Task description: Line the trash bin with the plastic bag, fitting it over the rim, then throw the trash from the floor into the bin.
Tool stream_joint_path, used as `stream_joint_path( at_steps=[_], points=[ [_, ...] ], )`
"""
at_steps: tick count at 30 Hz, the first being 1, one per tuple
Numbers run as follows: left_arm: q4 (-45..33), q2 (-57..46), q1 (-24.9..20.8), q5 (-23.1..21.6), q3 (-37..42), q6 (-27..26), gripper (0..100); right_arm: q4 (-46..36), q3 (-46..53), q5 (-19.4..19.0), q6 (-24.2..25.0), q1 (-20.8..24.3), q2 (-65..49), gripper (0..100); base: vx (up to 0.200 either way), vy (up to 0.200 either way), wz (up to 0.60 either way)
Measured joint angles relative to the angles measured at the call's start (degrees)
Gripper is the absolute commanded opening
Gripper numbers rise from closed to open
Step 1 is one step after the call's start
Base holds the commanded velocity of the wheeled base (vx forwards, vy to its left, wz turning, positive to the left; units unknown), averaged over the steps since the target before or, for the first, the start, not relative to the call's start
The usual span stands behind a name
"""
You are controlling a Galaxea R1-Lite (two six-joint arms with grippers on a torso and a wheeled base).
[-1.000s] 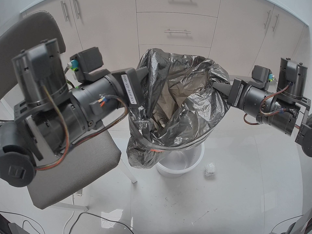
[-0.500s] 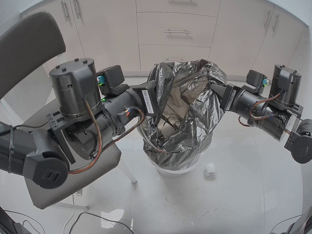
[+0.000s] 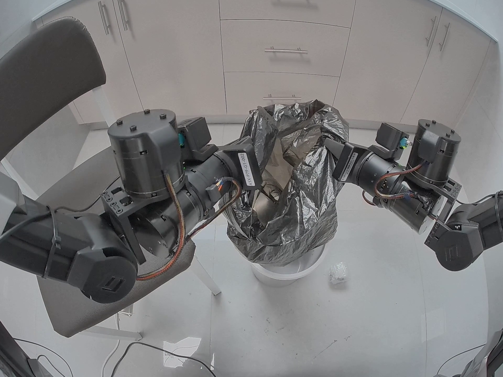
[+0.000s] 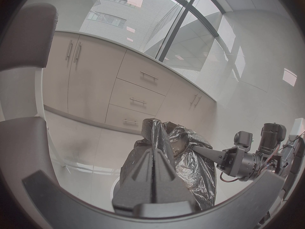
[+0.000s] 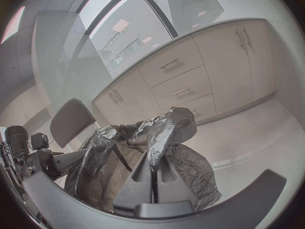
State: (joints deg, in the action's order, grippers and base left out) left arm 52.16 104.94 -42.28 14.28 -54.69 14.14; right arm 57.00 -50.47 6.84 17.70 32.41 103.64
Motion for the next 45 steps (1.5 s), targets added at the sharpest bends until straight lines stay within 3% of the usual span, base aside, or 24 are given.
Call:
stream_joint_path(
  at_steps=[22,42,45],
  points=[
    [1.6,0.1,0.5,0.3,0.6,0.2,0,-0.2,-5.8,-0.2,0.5,4.3,3.1,0,0.0,0.0,0.0],
    [1.6,0.3,1.2,0.1,1.7,0.9,0,0.3,-10.6,0.2,-0.2,4.0,11.9,0,0.0,0.0,0.0],
    [1.6,0.4,1.0,0.1,1.7,1.2,0,0.4,-10.5,1.9,-0.2,3.2,12.1,0,0.0,0.0,0.0]
  ],
)
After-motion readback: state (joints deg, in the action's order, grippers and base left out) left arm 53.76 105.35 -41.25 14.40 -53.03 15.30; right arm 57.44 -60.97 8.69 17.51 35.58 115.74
